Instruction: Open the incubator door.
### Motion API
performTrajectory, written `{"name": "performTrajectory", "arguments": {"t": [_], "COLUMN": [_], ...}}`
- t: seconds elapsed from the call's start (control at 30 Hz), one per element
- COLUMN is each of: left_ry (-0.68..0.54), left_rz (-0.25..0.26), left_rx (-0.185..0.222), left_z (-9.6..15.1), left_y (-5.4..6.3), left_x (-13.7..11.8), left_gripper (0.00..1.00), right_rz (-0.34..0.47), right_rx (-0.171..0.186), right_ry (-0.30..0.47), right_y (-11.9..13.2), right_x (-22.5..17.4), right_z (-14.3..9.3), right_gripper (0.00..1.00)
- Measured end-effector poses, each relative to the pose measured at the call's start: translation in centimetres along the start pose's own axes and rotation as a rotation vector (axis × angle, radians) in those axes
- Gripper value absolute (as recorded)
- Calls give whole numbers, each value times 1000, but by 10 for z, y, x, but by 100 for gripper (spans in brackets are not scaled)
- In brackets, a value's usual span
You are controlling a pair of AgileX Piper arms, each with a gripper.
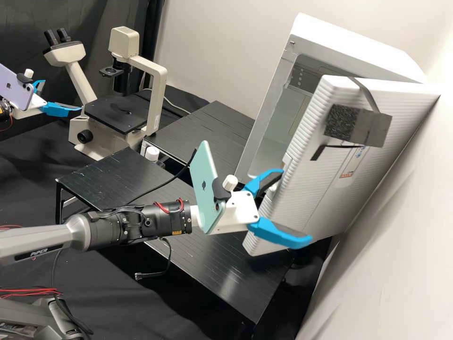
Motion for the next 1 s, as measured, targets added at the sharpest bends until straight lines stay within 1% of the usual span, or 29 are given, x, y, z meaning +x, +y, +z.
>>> {"name": "performTrajectory", "arguments": {"t": [0.2, 0.33, 0.47, 0.53, 0.63, 0.7, 0.77, 0.83, 0.87, 0.9, 0.93, 1.0], "left_ry": [0, 0, 0, 0, 0, 0, 0, 0, 0, 0, 0, 0], "left_rz": [0, 0, 0, 0, 0, 0, 0, 0, 0, 0, 0, 0], "left_rx": [0, 0, 0, 0, 0, 0, 0, 0, 0, 0, 0, 0], "left_z": [0, 0, 0, 0, 0, 0, 0, 0, 0, 0, 0, 0], "left_y": [0, 0, 0, 0, 0, 0, 0, 0, 0, 0, 0, 0], "left_x": [0, 0, 0, 0, 0, 0, 0, 0, 0, 0, 0, 0], "left_gripper": [100, 100, 100, 100, 100, 100, 100, 100, 100, 100, 100, 100], "right_rz": [19, 37, 59, 72, 90, 107, 103, 67, 34, -1, -50, -126], "right_rx": [16, 1, 2, 11, 46, 72, 74, 92, 103, 106, 122, 139], "right_ry": [28, 62, 98, 122, 173, 222, 283, 394, 460, 523, 568, 671], "right_y": [4, 6, 9, 11, 16, 20, 20, 17, 14, 11, 6, -1], "right_x": [-7, -15, -26, -32, -45, -54, -61, -68, -72, -76, -78, -83], "right_z": [-4, -9, -12, -15, -19, -24, -27, -35, -40, -45, -49, -57], "right_gripper": [100, 100, 100, 100, 100, 100, 100, 100, 100, 100, 100, 100]}}
